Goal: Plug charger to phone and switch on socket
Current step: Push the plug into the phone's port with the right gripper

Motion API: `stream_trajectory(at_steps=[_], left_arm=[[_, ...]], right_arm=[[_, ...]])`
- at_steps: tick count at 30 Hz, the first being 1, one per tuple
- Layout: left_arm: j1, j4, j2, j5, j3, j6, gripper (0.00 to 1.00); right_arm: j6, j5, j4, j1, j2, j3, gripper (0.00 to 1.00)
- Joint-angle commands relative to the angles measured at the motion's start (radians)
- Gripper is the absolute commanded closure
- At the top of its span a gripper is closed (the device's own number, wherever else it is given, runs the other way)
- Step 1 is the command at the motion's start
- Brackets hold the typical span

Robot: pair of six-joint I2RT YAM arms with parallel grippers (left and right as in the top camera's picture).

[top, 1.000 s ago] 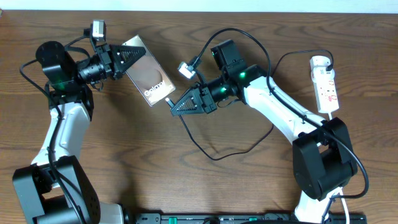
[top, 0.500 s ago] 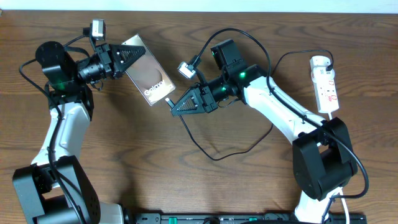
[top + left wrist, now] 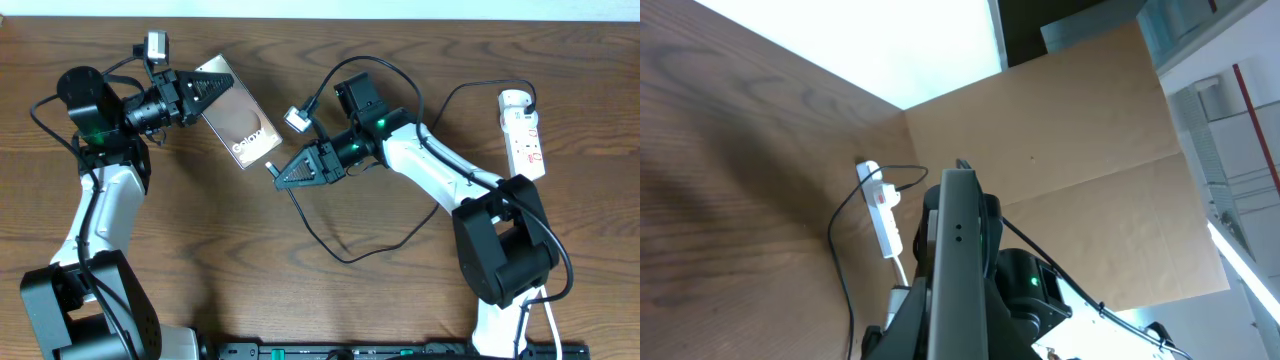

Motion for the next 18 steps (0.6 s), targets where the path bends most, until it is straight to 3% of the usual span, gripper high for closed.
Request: stream_trajectory(at_steps=[1, 18], left_arm=[[0.000, 0.010, -0.018, -0.005, 0.009, -0.004, 0.93], [0.000, 0.010, -0.018, -0.002, 0.009, 0.060, 0.93]], right_arm=[[-0.004, -0.028, 0.001, 0.008, -0.004, 0.000, 0.99], [0.054, -0.029, 0.071, 0.008, -0.004, 0.002, 0.99]])
